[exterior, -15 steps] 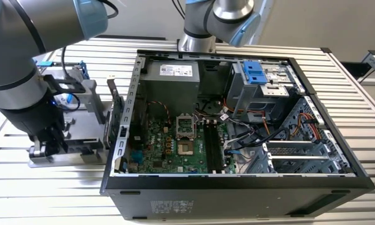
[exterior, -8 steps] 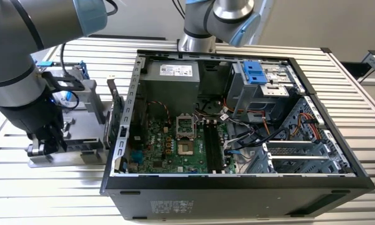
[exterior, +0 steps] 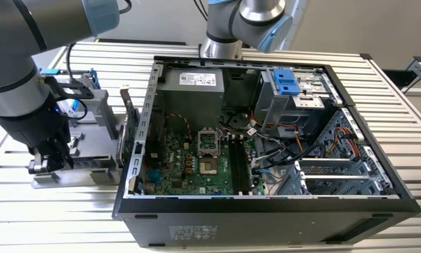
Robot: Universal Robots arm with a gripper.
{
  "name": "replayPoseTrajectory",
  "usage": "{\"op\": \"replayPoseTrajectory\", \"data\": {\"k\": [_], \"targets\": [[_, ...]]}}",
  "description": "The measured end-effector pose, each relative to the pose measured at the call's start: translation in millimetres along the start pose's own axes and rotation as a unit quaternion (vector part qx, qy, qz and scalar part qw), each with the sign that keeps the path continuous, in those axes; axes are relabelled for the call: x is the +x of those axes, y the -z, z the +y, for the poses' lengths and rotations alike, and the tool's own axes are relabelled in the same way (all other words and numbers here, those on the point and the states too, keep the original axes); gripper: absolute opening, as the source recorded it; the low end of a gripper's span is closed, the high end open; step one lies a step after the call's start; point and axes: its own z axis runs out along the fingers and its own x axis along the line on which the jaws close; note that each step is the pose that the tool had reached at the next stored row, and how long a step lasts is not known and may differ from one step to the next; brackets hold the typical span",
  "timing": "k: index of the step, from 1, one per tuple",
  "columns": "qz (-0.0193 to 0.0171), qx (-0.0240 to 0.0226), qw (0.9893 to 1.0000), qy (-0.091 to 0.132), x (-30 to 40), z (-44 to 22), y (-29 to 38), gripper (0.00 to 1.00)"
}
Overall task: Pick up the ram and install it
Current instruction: 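Pick up the ram and move it above insertion slot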
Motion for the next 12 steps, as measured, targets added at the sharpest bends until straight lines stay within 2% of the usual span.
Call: {"op": "replayPoseTrajectory", "data": {"k": [12], "targets": [[-0.0005,0.0001,0.9999,-0.01,-0.1,0.3,9.2,0.0]]}}
